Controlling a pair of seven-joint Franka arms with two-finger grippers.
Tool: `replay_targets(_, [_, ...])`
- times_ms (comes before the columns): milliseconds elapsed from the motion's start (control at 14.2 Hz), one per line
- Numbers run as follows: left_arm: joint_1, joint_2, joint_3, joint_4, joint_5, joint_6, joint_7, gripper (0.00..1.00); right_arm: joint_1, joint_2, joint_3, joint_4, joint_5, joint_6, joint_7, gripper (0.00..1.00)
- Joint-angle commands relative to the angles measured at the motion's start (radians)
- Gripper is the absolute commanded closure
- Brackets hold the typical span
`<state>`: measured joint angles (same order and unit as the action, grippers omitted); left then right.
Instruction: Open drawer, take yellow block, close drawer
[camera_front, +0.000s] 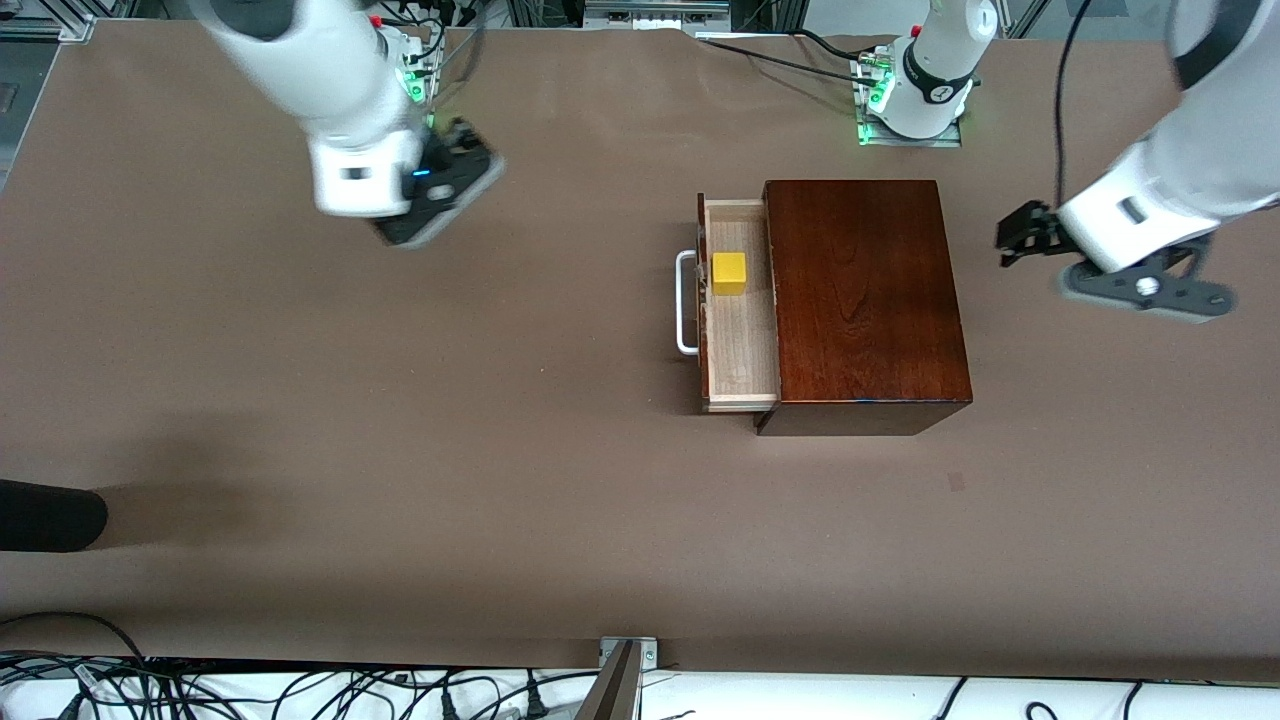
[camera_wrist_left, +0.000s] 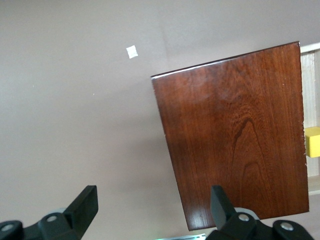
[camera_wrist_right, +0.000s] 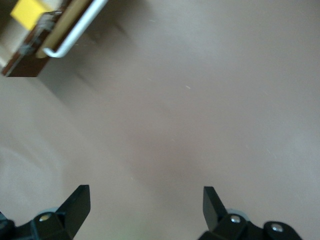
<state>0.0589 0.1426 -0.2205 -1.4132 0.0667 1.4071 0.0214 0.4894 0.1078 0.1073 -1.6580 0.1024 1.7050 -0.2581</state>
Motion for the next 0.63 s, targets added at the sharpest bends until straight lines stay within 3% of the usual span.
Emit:
replay_targets(0, [-0.102,-0.095,0.179,-0.076,-0.085,0.036,0.023,0.00,0.089,0.108,-0.011,0.064,0.017,0.063,-0.062,0.00])
replay_targets(211, [-0.120,-0.202,0.233,-0.235,-0.084,0.173,0.006,0.00,0.216,0.249,-0.009,0.214,0.005,0.111,-0.115,0.00])
replay_targets(562, [-0.108,-0.178,0.233,-0.211,-0.079,0.130,-0.012,0.00,0.388,0.513,-0.012,0.487,-0.104,0.185,-0.119,0.00])
